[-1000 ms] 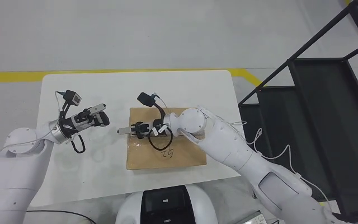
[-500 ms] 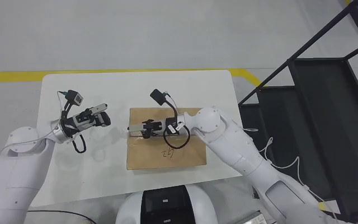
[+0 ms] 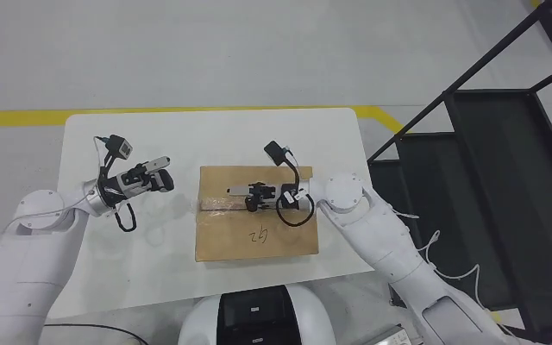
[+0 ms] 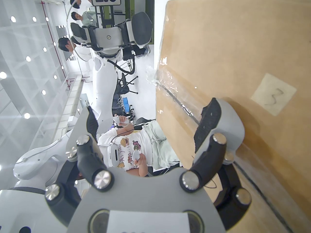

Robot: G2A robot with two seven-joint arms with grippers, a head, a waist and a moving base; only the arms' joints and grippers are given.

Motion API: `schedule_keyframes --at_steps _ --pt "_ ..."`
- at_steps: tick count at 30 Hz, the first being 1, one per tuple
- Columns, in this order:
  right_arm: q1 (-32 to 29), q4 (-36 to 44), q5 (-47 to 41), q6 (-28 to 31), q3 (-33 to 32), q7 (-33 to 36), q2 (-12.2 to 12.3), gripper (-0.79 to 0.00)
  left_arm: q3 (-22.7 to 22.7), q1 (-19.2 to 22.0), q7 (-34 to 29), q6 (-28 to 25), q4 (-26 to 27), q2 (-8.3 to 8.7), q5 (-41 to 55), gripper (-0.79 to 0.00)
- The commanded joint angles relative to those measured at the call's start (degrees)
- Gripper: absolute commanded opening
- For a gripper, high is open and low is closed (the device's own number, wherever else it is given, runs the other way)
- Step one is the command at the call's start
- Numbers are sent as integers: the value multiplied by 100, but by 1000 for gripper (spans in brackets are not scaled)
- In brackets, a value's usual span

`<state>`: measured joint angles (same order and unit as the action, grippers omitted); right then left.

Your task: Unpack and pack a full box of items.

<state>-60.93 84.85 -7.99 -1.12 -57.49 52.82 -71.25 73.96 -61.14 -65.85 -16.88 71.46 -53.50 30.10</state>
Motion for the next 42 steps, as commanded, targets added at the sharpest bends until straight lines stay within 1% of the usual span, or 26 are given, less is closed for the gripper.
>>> schedule_keyframes --at_steps 1,6,9,11,13,16,19,23,26,28,35,37,42 --pt "72 -95 -21 -9 76 2 -20 0 23 -13 1 1 2 3 -3 0" --pt "176 -88 -56 27 168 30 -44 0 49 -38 9 9 38 4 -26 0" --pt "77 76 -331 192 -27 180 -5 0 58 -48 7 12 56 2 -25 0" --pt "-82 244 -705 265 -292 453 52 0 64 -49 14 13 68 0 -17 0" --pt "-321 386 -1327 355 -719 776 127 0 68 -49 19 -3 86 -4 -8 0" --pt "-774 604 -1642 480 -1439 1046 274 0 65 -48 31 -34 81 -17 89 0" --pt "-1278 729 -1812 600 -2155 976 394 0 53 -29 95 -88 42 -39 192 0" --pt "-1815 649 -2249 912 -3026 792 496 0 95 -50 337 -290 -16 -75 444 0" --pt "-2121 549 -2780 1225 -3476 760 525 0 144 -75 344 -201 -97 -87 682 0" --pt "-2255 425 -2945 1437 -3736 696 544 0 195 -83 401 -207 -184 -93 798 0" --pt "-2646 119 -3541 2303 -4295 222 534 0 458 -334 796 -591 -293 -143 1513 0" --pt "-2699 63 -3577 2409 -4355 95 529 0 547 -398 898 -660 -275 -139 1503 0" --pt "-2711 -54 -3645 2558 -4438 -6 527 0 705 -589 1231 -703 15 -132 1332 0"
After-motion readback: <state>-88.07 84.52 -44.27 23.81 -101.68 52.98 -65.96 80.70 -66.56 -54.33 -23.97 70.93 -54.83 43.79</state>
